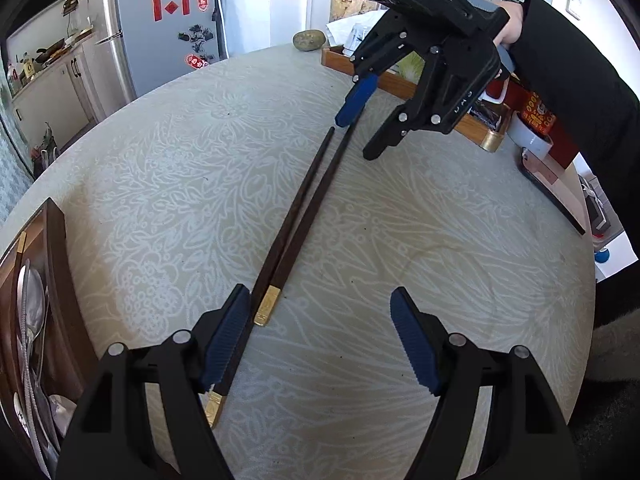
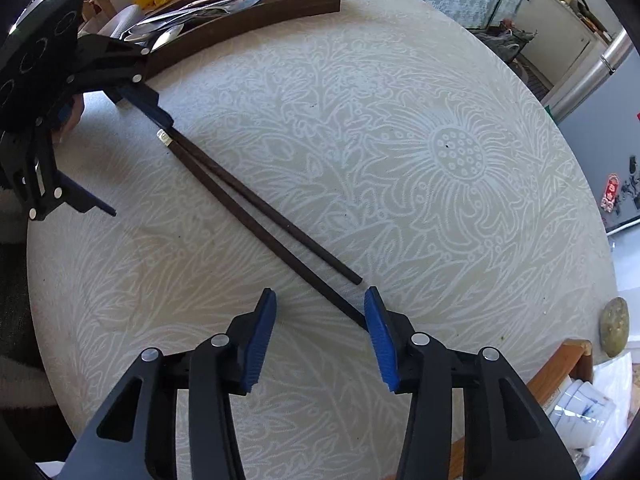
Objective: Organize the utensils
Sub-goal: 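Lower the right tool onto a brown chopstick and close on it, then lift the chopstick with the right tool and drop it into the tray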
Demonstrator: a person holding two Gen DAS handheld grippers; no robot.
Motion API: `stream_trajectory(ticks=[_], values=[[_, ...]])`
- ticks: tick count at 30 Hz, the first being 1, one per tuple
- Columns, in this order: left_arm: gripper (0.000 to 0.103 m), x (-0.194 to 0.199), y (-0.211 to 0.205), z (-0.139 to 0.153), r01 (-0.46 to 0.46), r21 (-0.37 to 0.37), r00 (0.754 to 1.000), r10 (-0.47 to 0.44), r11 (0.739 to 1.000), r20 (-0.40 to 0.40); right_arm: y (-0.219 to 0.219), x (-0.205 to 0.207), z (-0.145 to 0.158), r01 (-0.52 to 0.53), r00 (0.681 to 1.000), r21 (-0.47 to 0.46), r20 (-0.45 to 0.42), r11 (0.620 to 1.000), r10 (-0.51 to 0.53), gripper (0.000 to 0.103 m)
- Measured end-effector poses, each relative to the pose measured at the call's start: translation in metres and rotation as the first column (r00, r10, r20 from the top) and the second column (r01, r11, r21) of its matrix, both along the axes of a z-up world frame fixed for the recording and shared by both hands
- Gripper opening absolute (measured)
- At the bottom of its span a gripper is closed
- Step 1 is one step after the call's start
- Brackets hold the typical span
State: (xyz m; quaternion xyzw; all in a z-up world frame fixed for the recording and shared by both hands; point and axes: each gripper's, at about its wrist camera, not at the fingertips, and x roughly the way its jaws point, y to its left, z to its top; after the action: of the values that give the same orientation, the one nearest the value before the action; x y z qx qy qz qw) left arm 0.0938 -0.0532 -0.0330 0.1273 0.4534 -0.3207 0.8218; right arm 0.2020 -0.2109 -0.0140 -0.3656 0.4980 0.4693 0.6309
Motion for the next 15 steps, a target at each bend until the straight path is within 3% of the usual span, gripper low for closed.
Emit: stream_trajectory(ticks=[7, 12, 13, 15], values=[[0.076, -0.007, -0.007, 0.001, 0.053, -0.016, 0.998, -0.053, 0.998, -0.016, -0.006, -0.024, 0.003, -0.071, 0.996, -0.011, -0.053, 0.997, 0.07, 0.034], [0.076, -0.008, -0.011, 0.001, 0.067, -0.003, 0.998, -0.067, 0.998, -0.017, -0.005, -0.035, 0.004, -0.085, 0.996, -0.014, -0.035, 0.996, 0.084, 0.03], [0.076, -0.007, -0.012, 0.001, 0.064, 0.004, 0.998, -0.064, 0.998, -0.009, -0.006, -0.036, 0.004, -0.089, 0.996, -0.015, -0.031, 0.996, 0.088, 0.015], [0.076, -0.004, -0.013, 0.002, 0.056, 0.013, 0.998, -0.056, 0.998, 0.001, -0.009, -0.044, 0.004, -0.113, 0.993, -0.012, -0.036, 0.994, 0.112, 0.009]])
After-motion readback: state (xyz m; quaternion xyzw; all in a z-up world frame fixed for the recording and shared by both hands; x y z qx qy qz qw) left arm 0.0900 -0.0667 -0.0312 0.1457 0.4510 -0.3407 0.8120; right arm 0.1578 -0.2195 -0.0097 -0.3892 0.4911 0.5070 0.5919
